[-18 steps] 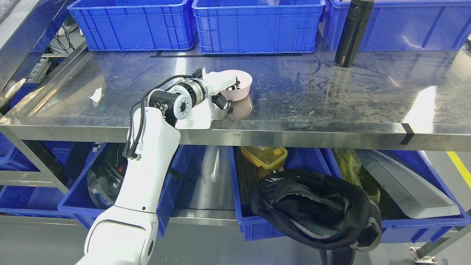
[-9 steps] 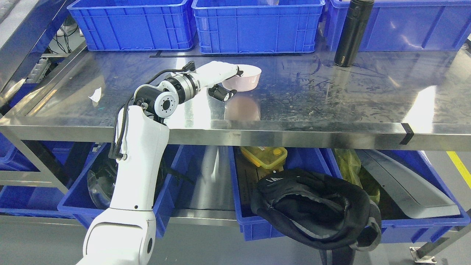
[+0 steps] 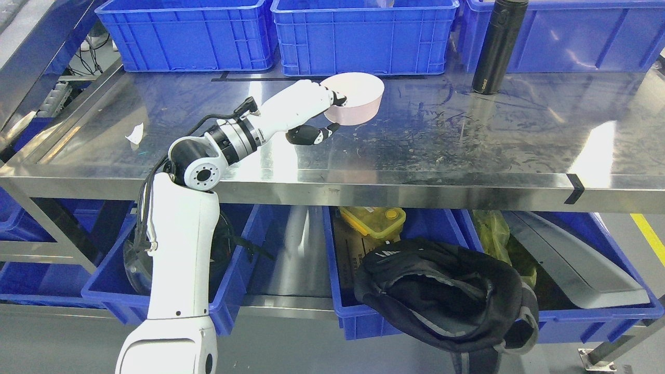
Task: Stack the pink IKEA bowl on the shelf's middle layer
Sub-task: 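Lift the pink bowl up off the shelf with the left hand, then hold the pink bowl in the left hand while the robot turns and drives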
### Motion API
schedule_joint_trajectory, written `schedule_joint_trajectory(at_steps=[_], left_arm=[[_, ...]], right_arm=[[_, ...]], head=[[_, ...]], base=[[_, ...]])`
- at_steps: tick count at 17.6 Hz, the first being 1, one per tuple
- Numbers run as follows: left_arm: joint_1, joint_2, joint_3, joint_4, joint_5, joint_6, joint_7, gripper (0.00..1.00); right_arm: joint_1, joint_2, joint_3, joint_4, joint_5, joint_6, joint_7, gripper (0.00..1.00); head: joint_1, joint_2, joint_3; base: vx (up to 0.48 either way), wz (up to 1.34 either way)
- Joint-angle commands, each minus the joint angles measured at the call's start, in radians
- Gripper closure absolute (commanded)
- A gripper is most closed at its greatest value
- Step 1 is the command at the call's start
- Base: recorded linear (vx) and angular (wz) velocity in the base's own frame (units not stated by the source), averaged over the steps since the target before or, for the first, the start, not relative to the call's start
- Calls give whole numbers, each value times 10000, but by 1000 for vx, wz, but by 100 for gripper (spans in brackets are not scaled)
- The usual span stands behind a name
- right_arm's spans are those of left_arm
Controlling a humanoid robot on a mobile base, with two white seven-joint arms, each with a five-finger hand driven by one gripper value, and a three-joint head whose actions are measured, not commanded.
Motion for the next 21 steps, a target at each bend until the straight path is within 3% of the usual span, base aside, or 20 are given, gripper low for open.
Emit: schedule_joint_trajectory(at_steps=[1, 8, 12, 21], left_arm=[[1261, 174, 502, -1538, 1597, -161, -32, 100], [1997, 174, 332, -2366, 2734, -161, -63, 100], [2625, 174, -692, -2383, 2795, -161, -48, 100], [3041, 174, -1877, -2368, 2795, -161, -48, 99]], right_arm=[[153, -175, 14, -175, 0, 6, 3, 0], [153, -175, -1, -175, 0, 6, 3, 0], [153, -175, -1, -175, 0, 6, 3, 0], [153, -175, -1, -175, 15, 6, 3, 0]], head=[[0, 0, 0], [0, 0, 0], [0, 0, 0], [0, 1, 0]], base=[[0, 0], [-8, 160], [-15, 583], [46, 1219]])
